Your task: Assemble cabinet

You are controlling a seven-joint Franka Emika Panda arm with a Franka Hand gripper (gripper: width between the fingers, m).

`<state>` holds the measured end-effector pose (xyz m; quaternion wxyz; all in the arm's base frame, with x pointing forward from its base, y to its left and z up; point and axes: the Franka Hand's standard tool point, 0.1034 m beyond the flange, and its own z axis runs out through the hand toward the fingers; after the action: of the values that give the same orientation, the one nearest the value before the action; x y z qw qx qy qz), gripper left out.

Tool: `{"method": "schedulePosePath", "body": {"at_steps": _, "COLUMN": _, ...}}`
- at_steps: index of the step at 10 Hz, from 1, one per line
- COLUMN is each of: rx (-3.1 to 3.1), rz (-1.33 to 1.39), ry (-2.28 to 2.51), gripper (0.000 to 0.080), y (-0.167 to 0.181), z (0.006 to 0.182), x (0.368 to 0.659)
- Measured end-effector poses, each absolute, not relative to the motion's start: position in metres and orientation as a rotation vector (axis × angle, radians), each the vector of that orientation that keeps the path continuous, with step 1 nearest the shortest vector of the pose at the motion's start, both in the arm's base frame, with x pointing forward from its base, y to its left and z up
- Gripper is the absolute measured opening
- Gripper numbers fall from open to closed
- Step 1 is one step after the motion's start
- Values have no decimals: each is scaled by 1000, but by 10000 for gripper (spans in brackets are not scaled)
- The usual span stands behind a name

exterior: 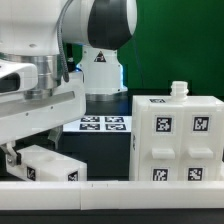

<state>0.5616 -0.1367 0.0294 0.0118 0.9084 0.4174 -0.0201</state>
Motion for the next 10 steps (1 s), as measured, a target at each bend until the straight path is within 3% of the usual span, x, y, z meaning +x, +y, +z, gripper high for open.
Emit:
{"method": "schedulePosePath", "body": {"at_steps": 3, "rx": 2747, "rz": -12, "ry": 1474, "gripper": 551, "y": -116, "z": 62, "x": 531}}
{"method": "schedulePosePath", "body": {"at_steps": 7, "rx": 2763, "rz": -15, "ry": 1440, "gripper": 552, "y": -121, "z": 60, "x": 524}}
{"method": "schedulePosePath", "body": {"at_steps": 8, "rx": 2822, "rz": 17, "ry": 1273, "gripper": 552, "y": -119, "z": 58, "x": 512}}
{"method": "schedulePosePath", "body": {"at_steps": 10, "rx": 2962, "rz": -13, "ry": 970, "gripper": 553, "y": -91, "z": 50, "x": 459}}
